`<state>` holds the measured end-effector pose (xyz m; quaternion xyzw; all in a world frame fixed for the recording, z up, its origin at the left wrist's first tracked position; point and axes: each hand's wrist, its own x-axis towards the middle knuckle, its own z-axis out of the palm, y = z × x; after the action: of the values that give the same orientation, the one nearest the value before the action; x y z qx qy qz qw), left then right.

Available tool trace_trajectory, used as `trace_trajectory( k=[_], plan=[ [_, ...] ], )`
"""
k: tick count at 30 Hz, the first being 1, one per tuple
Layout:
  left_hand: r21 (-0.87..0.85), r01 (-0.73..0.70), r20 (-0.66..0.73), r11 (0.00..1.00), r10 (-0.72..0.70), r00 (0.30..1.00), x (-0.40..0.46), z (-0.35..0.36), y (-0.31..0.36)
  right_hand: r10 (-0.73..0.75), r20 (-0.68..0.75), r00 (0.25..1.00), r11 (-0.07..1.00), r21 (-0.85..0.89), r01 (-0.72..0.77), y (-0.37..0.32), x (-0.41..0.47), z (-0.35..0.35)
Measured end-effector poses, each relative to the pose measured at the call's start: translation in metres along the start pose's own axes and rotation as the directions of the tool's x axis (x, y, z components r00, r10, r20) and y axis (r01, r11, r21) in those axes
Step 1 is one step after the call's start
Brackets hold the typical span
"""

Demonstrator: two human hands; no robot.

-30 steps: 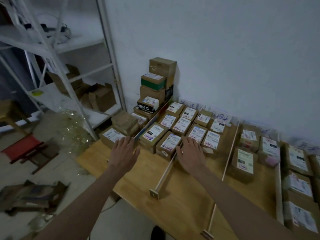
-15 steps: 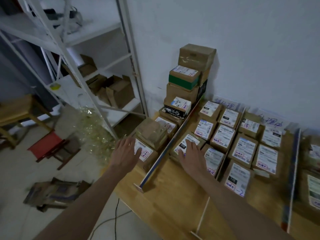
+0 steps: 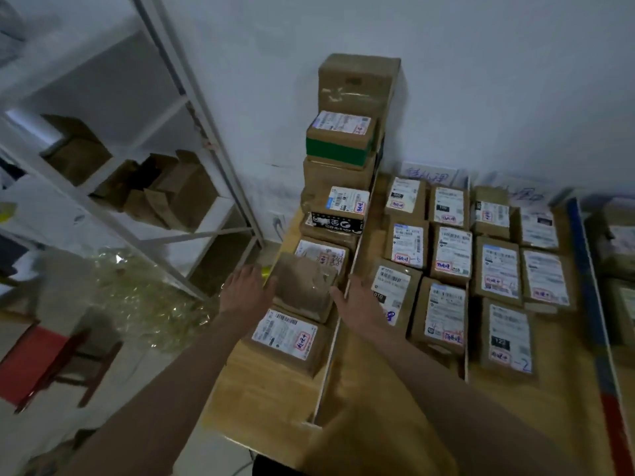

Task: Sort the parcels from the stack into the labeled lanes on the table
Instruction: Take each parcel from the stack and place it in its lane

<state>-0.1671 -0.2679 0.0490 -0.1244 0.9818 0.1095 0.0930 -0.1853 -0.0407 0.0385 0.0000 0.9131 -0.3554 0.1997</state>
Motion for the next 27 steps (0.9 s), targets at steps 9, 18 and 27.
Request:
trace_trajectory(
  k=[9,18,27],
  plan=[
    [-0.175,-0.121,0.165,0.977,0.151,0.975,0.061,0.022,-0.018,0.259,-0.018,0.966,0.951,0.182,-0.252,-0.025,0.020,0.049],
    [-0.462,-0.201,0.038,0.864,0.246,0.968,0.046,0.010,-0.016,0.289,-0.172,0.942,0.918,0.330,-0.221,-0.034,0.001,0.052],
    [-0.790,0.081,0.224,0.608,0.163,0.961,0.045,-0.023,-0.026,0.254,-0.189,0.948,0.710,0.702,-0.050,-0.046,-0.041,0.037]
  ],
)
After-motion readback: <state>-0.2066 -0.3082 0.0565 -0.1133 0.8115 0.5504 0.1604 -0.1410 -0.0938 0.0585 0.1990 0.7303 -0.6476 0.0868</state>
